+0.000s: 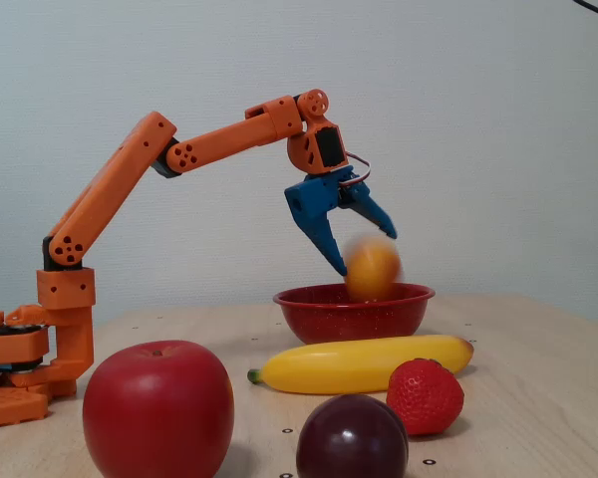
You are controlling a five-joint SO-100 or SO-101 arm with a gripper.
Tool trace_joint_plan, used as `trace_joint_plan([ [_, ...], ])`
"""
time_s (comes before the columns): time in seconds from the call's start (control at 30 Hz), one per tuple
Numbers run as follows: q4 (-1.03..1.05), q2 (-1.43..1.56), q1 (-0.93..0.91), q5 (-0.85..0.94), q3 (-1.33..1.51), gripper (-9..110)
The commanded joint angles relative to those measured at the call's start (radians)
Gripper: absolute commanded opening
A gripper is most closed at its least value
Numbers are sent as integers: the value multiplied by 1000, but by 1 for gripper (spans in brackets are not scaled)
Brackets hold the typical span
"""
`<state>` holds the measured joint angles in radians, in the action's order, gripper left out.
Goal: Put the peach in the red bowl.
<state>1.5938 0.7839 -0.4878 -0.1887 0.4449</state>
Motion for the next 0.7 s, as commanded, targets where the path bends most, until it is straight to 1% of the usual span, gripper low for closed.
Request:
trace_joint_plan([
  [0.0, -20, 71, 35, -6, -14, 50],
  [0.23, -37, 129, 48, -3, 20, 50],
  [0.27, -41, 161, 52, 5, 31, 48],
  [0.37, -60, 293, 75, 21, 110, 38],
  [0.53, -55, 597, 137, 60, 341, 19],
  [0.6, -57, 726, 169, 69, 448, 10],
  [0.67, -66, 851, 207, 72, 566, 6],
])
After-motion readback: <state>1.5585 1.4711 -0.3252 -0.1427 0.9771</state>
